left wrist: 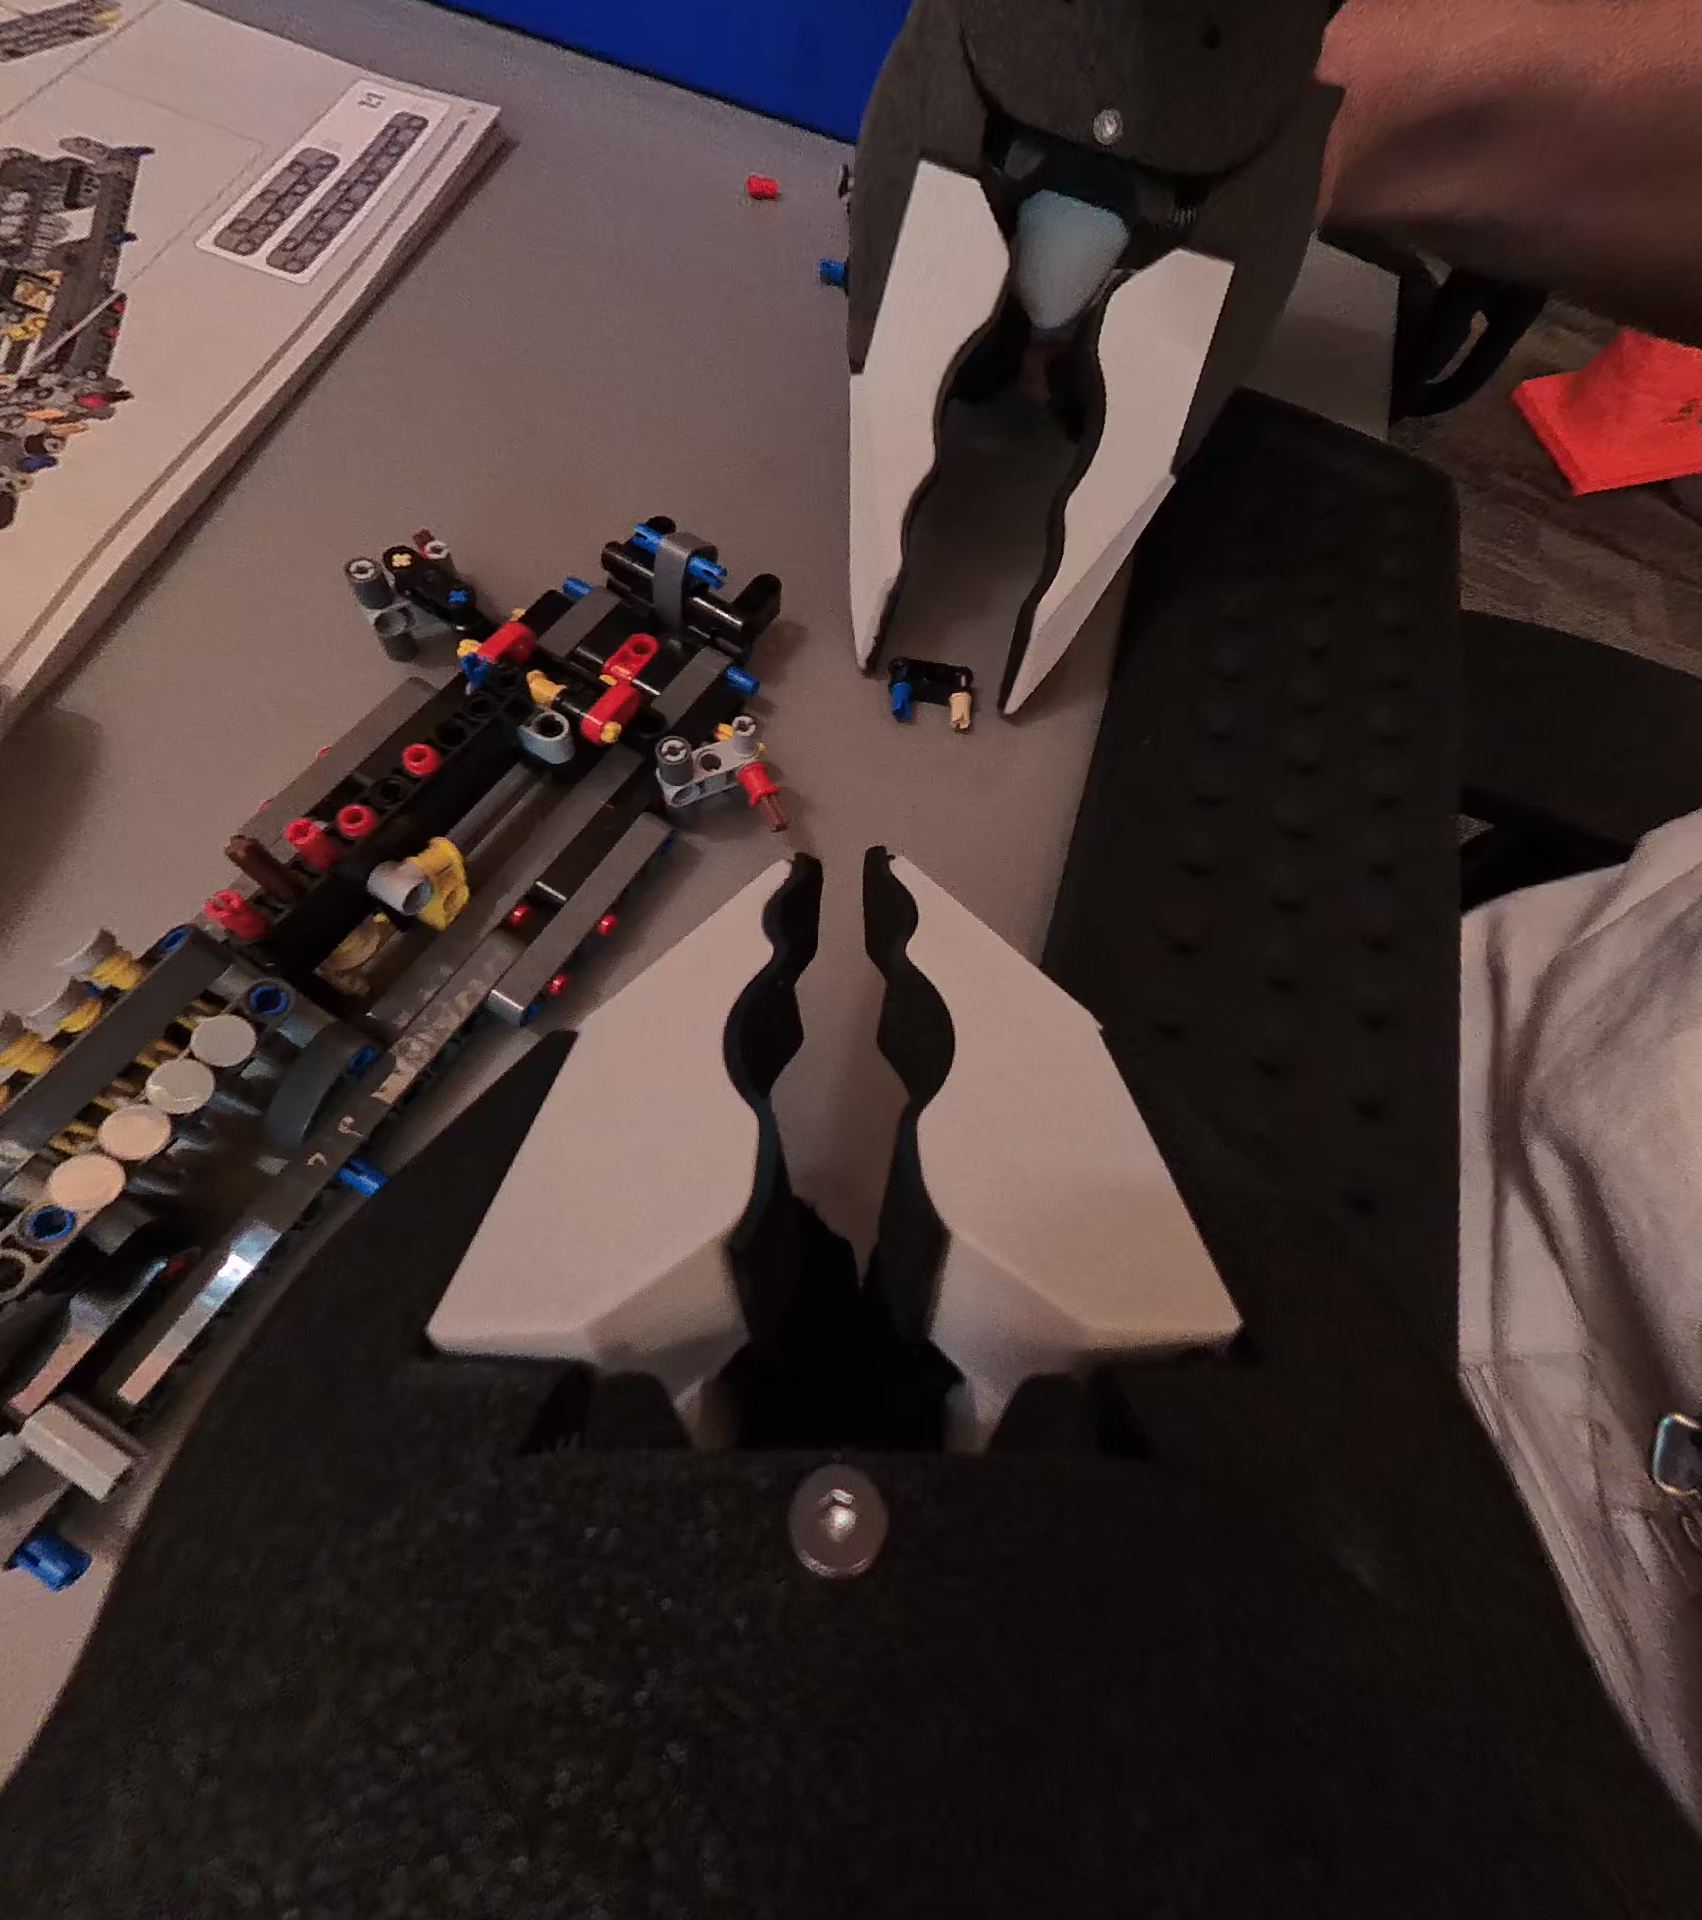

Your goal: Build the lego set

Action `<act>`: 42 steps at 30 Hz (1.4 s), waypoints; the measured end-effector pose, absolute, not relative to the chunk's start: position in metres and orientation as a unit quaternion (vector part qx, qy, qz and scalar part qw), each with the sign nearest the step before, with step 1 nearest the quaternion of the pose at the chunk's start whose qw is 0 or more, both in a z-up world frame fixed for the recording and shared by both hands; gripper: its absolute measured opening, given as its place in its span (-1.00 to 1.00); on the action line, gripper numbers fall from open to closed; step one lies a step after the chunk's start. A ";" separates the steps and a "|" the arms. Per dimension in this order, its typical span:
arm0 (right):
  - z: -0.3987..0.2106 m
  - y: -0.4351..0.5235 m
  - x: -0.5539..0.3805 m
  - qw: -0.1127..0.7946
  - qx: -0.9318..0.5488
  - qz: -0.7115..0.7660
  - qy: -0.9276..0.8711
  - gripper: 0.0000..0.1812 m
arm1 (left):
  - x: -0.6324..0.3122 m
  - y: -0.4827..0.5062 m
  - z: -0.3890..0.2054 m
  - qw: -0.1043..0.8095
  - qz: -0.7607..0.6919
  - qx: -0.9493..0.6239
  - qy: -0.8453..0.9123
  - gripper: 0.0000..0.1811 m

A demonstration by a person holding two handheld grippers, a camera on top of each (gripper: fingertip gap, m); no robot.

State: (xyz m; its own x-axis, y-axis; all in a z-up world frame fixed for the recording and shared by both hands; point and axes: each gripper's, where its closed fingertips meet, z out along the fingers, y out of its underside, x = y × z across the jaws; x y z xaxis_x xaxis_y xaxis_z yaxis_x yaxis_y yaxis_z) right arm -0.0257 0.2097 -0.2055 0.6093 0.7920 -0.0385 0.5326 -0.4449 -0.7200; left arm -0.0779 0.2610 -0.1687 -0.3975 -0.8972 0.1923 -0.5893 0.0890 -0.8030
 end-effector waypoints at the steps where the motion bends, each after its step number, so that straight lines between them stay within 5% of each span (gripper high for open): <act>1: -0.206 0.211 -0.026 0.349 -0.825 0.183 -0.405 -0.65 | -0.077 0.263 -0.170 0.180 -0.426 -0.524 0.715 -0.93; 11: -0.178 0.232 -0.035 0.380 -0.863 0.171 -0.285 -0.74 | -0.068 0.250 -0.167 0.173 -0.429 -0.514 0.722 -0.77; 19: -0.153 0.248 -0.066 0.359 -0.858 0.354 -0.096 -0.75 | -0.070 0.245 -0.147 0.335 -0.359 -0.356 0.795 -0.86; 28: -0.157 0.253 -0.074 0.317 -0.886 0.320 -0.111 -0.74 | -0.074 0.256 -0.154 0.431 -0.210 -0.224 0.848 -0.88; 42: -0.137 0.267 -0.068 0.405 -0.816 0.411 -0.029 -0.75 | -0.063 0.264 -0.137 0.532 -0.227 -0.281 0.765 -0.98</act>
